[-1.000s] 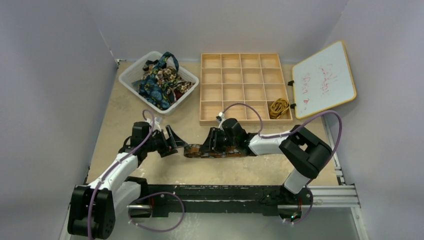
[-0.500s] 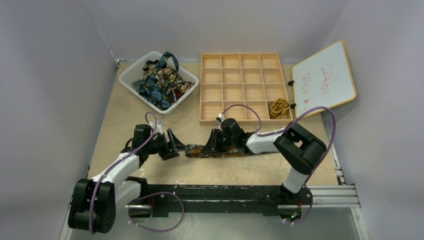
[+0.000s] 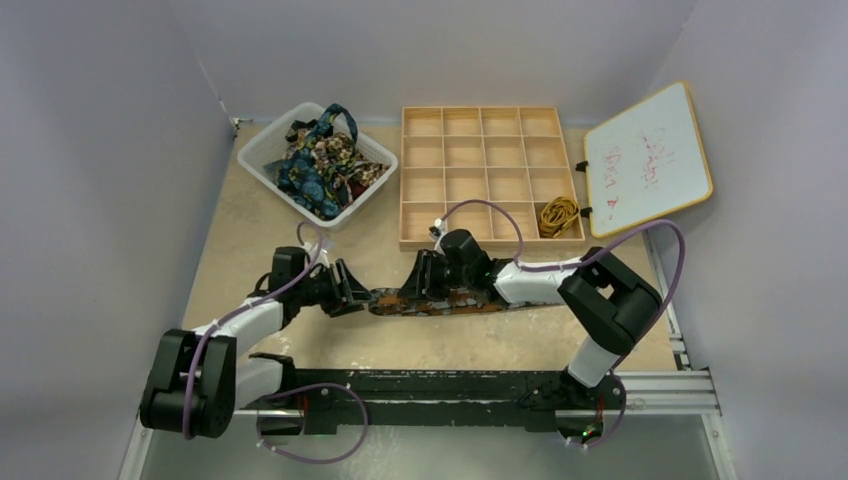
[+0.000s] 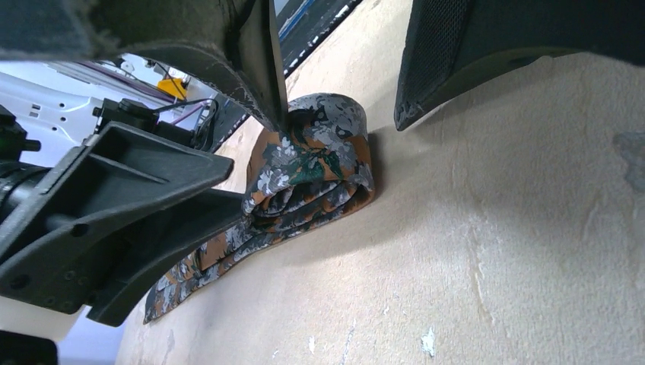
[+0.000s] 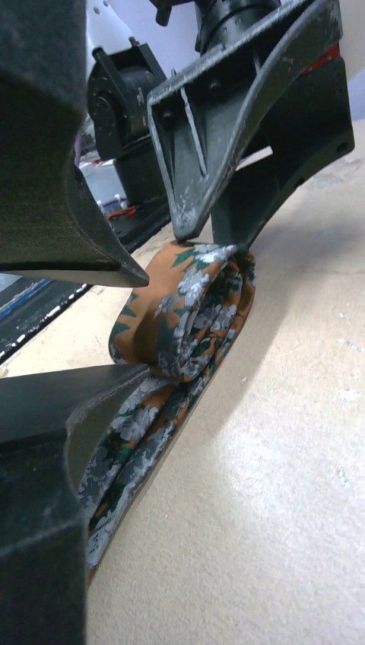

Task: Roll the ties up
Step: Roll the tie at the center of the board.

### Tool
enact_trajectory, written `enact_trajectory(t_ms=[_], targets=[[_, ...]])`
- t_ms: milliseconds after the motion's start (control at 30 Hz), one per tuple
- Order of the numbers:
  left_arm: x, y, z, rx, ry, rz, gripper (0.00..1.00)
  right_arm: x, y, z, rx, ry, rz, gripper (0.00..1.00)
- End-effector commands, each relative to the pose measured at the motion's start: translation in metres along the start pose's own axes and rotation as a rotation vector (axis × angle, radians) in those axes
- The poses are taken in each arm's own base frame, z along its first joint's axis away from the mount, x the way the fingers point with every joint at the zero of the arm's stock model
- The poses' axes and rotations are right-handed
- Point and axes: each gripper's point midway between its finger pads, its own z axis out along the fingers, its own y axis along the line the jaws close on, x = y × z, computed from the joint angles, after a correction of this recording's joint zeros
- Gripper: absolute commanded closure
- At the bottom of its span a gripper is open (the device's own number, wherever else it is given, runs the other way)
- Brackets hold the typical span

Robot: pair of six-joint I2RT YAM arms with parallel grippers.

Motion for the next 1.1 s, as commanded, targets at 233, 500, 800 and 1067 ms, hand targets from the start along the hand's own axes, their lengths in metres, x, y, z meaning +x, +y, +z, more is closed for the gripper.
enact_trajectory(t_ms=[233,500,800,1067], targets=[[-0.015,-0.005,0.009,0.029,0.009,0.125,0.54,-0.012,0.006,0.007,0.023,0.012,-0.040,0.54],[-0.005,-0.004,0.016,0.011,0.043,0.163,0.55,0.001,-0.013,0.013,0.057,0.051,-0.022,0.66],[-0.007,-0.008,0.017,0.013,0.036,0.163,0.55,-0.002,0.003,0.004,-0.007,0.030,-0.048,0.72],[-0.008,-0.011,0.017,0.024,0.035,0.156,0.57,0.009,0.011,-0.004,-0.051,0.060,-0.045,0.72]])
